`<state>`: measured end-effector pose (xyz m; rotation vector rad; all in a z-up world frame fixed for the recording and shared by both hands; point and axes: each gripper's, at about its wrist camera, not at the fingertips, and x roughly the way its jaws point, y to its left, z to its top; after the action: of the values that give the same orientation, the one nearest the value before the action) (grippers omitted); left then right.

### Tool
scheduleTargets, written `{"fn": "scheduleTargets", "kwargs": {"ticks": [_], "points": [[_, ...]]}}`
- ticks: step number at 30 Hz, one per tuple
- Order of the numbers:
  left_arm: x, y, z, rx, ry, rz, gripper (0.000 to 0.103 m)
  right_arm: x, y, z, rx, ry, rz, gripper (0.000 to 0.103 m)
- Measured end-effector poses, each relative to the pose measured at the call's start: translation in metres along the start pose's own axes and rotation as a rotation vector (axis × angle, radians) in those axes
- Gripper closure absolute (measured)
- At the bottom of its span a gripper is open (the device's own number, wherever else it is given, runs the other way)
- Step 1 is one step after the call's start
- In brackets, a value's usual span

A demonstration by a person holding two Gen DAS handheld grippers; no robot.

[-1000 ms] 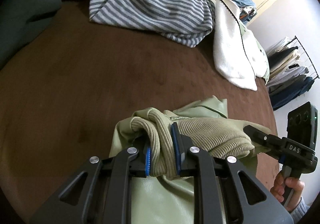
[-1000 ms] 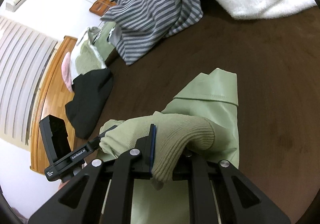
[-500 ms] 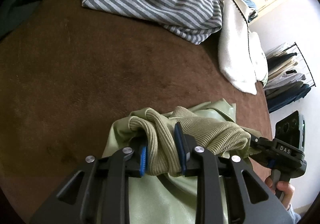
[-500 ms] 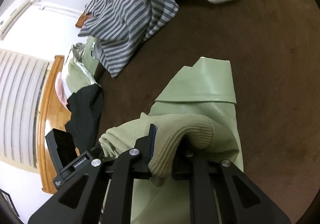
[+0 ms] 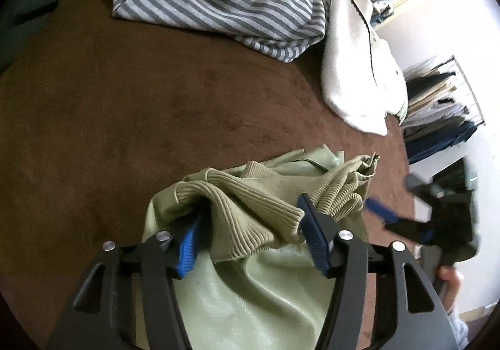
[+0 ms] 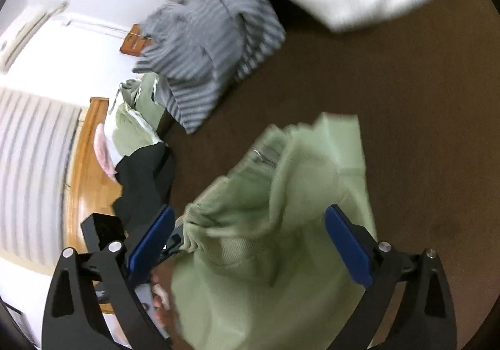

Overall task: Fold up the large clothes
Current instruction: 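Open both tools and release the folded cuff end on the jacket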

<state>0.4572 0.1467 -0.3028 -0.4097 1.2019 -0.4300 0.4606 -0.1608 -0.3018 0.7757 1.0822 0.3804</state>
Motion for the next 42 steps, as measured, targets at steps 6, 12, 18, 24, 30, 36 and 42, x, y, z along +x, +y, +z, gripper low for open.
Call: {"fn": "scheduleTargets", "kwargs": {"ticks": [6,12,18,24,30,36,42], "points": [[-0.011,-0.004,0.003,-0.02,-0.03,-0.067,0.005,-0.004,0.034,-0.001,-0.19,0.019,-0.131,0.008],[-0.037,-0.022,0.007,0.066,-0.09,0.019,0.006,0.009,0.054,-0.023,-0.347,0.061,-0.215,0.008],[-0.046,-0.038,-0.001,0.206,-0.079,0.201,0.006,0.028,0.06,-0.041,-0.419,0.072,-0.293,0.008],[-0.04,-0.038,-0.01,0.255,-0.049,0.289,0.006,0.043,0.067,-0.05,-0.497,0.068,-0.378,0.008],[-0.025,-0.025,-0.023,0.234,-0.018,0.304,0.006,0.056,0.064,-0.051,-0.532,0.083,-0.421,0.008],[-0.004,-0.01,-0.026,0.224,0.009,0.34,0.006,0.066,0.046,-0.048,-0.532,0.088,-0.496,0.008],[0.022,0.006,-0.019,0.206,0.031,0.324,0.005,0.091,0.023,-0.041,-0.526,0.099,-0.552,0.008]]}}
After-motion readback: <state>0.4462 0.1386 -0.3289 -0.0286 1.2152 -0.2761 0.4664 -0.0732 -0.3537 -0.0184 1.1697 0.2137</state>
